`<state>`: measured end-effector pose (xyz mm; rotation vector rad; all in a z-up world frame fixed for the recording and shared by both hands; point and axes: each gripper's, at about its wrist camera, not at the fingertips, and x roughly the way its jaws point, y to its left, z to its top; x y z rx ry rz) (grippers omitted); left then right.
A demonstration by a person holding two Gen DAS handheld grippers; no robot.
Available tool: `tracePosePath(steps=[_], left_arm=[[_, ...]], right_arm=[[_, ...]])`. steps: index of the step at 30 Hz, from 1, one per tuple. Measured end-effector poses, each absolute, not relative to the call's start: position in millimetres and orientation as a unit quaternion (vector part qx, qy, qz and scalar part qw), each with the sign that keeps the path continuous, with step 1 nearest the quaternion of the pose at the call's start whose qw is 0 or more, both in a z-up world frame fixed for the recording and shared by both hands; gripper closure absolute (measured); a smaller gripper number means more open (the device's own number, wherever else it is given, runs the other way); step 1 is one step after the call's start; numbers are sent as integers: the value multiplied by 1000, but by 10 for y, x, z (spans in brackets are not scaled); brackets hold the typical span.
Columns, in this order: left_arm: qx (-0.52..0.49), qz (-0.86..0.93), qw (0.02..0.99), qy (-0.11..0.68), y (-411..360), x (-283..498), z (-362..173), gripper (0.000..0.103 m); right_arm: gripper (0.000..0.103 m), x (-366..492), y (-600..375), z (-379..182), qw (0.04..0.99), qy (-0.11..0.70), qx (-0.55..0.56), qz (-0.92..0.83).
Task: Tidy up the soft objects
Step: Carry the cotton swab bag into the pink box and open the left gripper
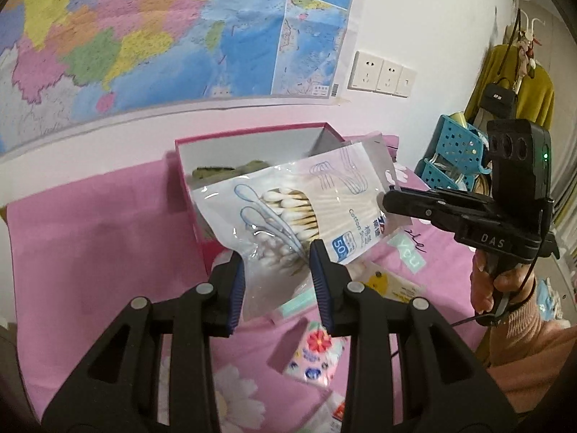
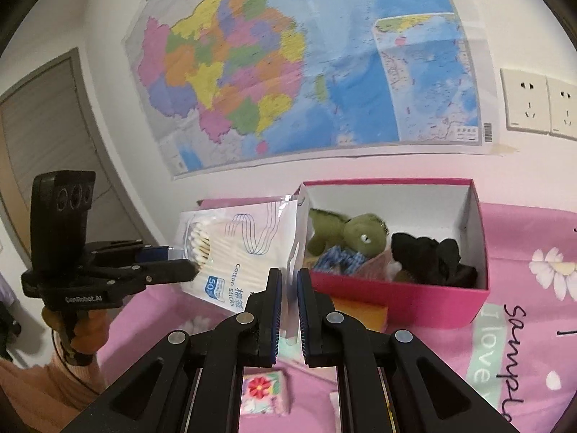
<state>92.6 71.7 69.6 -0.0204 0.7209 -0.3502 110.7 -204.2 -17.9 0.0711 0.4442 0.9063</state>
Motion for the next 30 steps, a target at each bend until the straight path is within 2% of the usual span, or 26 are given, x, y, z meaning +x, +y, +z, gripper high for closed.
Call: tracePosePath(steps=[14,30], left_arm=[[1,-156,913,377,626,1577,668,67],[3,-115,889,443,623,2170,275,64]], right_arm=[[95,1665,-1961,-210,884,234,44,402],[95,2224,-1756,-473,882,292,40,367]])
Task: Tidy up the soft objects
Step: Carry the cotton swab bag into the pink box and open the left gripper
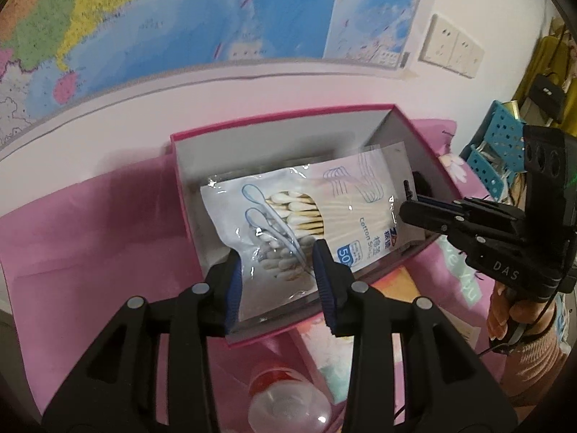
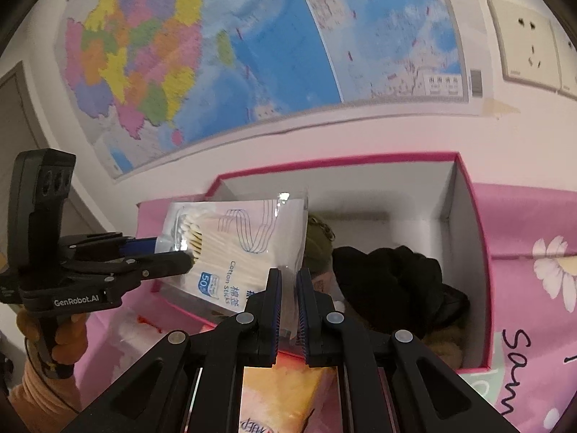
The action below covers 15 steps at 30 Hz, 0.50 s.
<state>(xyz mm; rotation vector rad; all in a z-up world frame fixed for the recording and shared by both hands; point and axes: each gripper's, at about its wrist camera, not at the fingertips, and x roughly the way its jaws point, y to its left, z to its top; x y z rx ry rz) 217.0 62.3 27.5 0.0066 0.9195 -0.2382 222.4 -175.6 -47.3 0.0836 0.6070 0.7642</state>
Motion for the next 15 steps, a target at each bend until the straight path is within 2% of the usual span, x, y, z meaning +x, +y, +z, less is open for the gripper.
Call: tracePosePath(steps=[5,6,11,15], left_arm=[[-3,-89,891,446,710,2196,234,58],[-5,-85,892,443,733,2183,239,58],[4,-63,908,415,789,1996,353,58],[8,-76,922,379,757,1712,532,57]], right_arm=[[90,2286,-1742,-501,883,302,45,355],[86,2283,-1755,-499,883,301,48,357],[83,2163,-1886,-449,883,291,57,364],[76,1985,-2062,-386,883,276,70,374]])
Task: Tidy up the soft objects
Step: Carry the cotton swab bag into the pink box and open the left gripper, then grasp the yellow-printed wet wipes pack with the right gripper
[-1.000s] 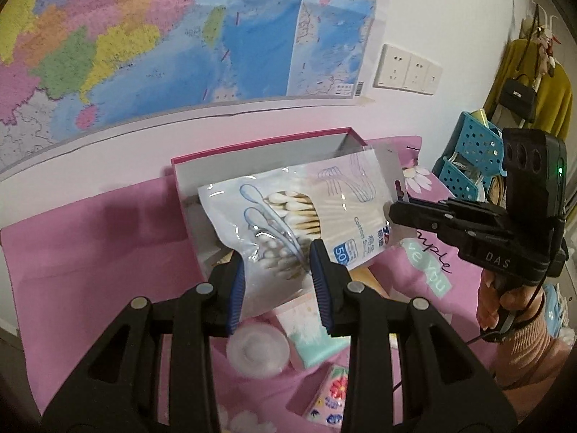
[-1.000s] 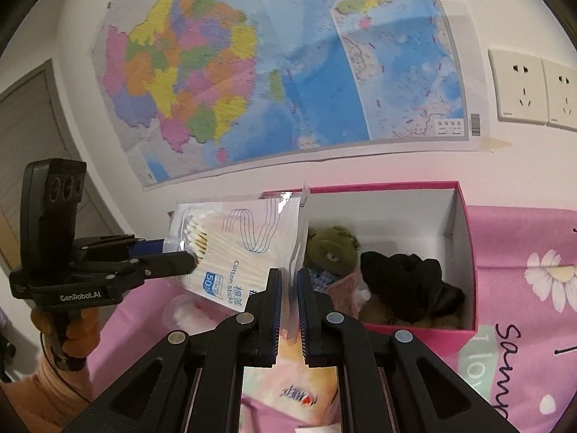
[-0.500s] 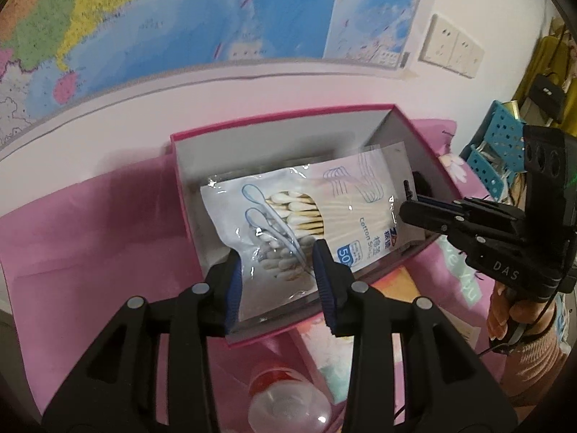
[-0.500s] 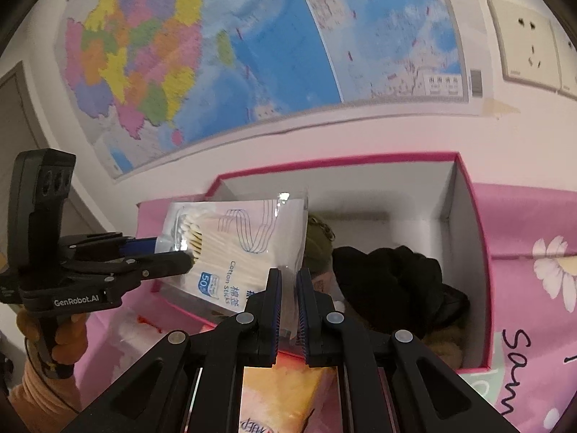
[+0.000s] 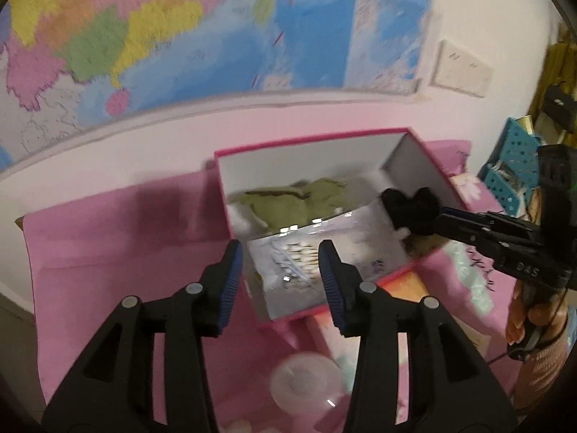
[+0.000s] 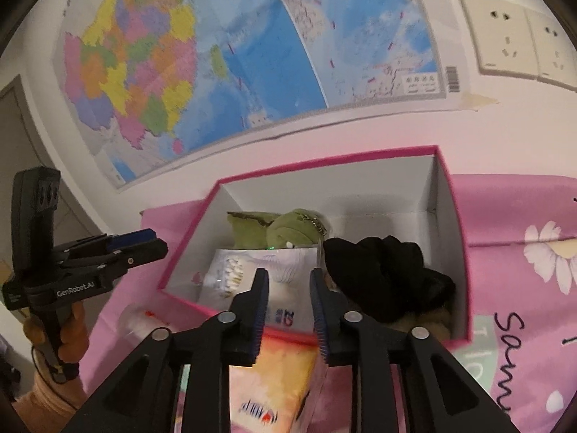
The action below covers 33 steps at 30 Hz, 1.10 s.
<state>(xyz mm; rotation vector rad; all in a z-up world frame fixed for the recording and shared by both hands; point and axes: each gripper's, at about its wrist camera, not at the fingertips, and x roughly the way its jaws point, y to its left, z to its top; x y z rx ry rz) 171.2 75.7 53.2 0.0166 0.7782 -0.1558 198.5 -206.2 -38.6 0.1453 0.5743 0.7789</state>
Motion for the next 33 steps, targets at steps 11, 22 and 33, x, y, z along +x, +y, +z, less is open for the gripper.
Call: tracePosePath(steps=[11,22,33], left_arm=[[50,-232,910,340,126,793,470,46],[68,-257,850,455,-325,870,-392,47],[61,-241,828,503,-456,1065,-700,47]], right_arm=[[62,1351,-2681,-681,872,303,82,377],[58,1001,-3283,-1449,856,399,137,297],[53,861,-3169,-1646,857,394,144,300]])
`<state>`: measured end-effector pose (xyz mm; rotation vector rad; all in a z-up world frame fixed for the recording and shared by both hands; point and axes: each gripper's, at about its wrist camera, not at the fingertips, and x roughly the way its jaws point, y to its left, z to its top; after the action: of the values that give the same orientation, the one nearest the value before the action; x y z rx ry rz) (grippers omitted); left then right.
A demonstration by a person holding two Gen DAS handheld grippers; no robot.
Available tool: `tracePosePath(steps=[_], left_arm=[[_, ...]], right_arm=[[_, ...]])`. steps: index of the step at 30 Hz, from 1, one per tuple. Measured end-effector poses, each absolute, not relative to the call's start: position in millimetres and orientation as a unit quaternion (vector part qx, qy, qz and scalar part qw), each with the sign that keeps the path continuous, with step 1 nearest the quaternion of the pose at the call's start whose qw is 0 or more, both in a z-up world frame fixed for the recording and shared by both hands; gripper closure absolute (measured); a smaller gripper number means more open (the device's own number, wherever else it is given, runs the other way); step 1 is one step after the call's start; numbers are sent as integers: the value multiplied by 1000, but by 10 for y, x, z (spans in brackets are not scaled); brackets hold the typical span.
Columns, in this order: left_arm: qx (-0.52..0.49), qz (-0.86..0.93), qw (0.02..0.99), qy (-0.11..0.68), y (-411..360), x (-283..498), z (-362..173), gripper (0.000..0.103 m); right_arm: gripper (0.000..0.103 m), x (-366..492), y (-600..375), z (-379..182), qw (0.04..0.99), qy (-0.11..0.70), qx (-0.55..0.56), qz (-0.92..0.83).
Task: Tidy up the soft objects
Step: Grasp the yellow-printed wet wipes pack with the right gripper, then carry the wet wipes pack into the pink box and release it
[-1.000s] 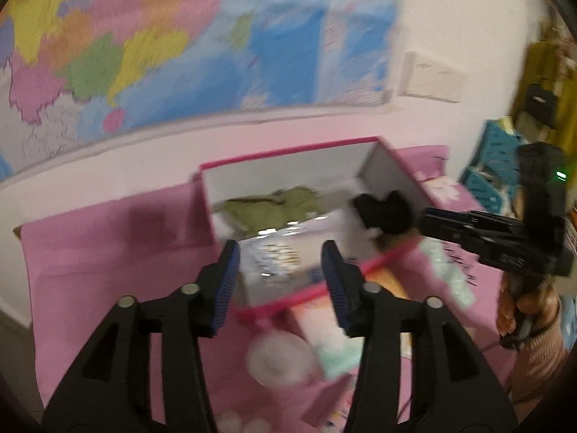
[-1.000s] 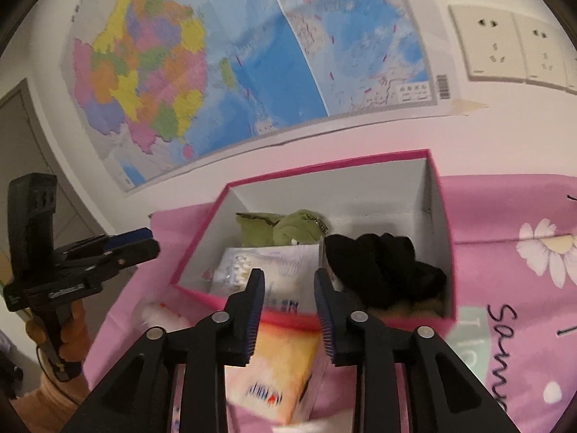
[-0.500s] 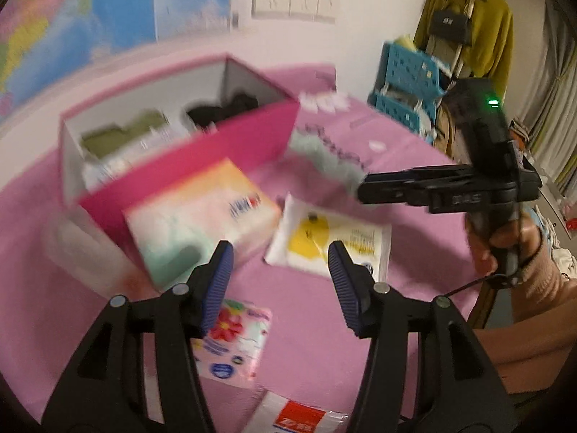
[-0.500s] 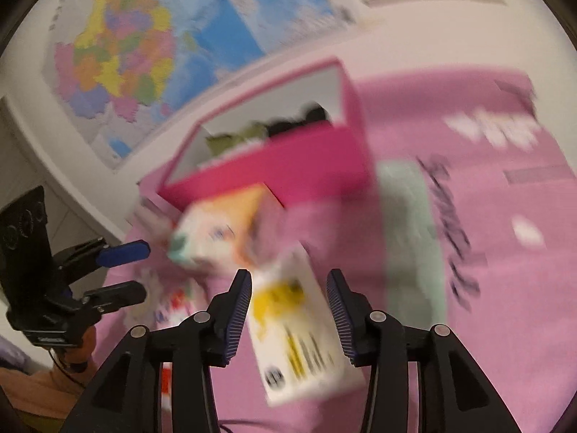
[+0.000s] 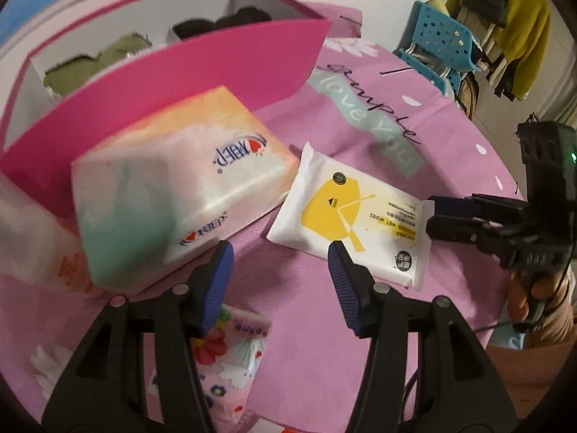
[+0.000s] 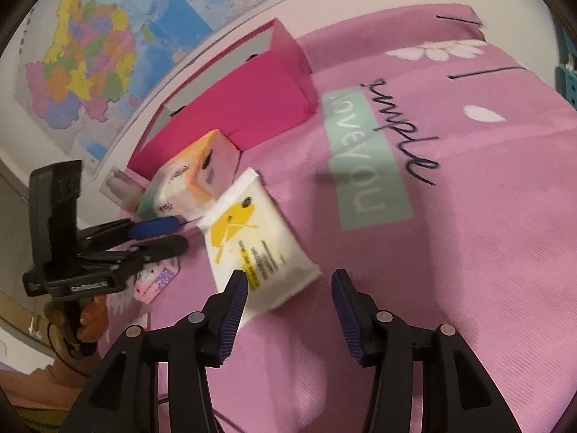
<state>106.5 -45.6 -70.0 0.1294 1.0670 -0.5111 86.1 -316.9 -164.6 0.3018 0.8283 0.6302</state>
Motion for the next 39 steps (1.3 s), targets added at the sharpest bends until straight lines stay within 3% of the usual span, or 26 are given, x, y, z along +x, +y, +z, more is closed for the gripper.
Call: tracePosePath(steps=[4,7,9,15,19,22,25,29,31,33,39], left_arm=[[55,-241,822,513,-478,1101,-783,47],[56,-241,820,516,-479,1122,-802,47],[53,-246,818,518,-478,1140,-807,47],[43,-280,803,524,-533,1163,-827,47],[36,-296,794,529,-568,1172,-832,37],[45,-298,795,527,-630,1153,-828,36],[43,-310,790,527,-683,1137,-828,36],[52,-316,791,521,-751,1098,-834,34],[53,-314,794,518,-753,1078,-831,34],[50,-312,796,516,-749,1071,-829,34],[29,-312,797,517,-730,1002,-792,43]], right_arm=[[54,842,-3101,-1636,867,381,130,294],[77,858,-3109,-1639,874,375,120,284],[84,871,-3144,-1644,873,372,127,289],[86,846,-3134,-1557,884,348,108,294],[86,893,-3171,-1522,887,338,113,295],[86,969,-3204,-1568,877,351,129,302],[73,1072,-3254,-1703,847,384,169,326],[71,1007,-3252,-1701,850,375,169,330],[74,941,-3178,-1665,865,366,134,317],[83,904,-3166,-1631,872,357,123,312],[87,916,-3273,-1531,880,337,131,307]])
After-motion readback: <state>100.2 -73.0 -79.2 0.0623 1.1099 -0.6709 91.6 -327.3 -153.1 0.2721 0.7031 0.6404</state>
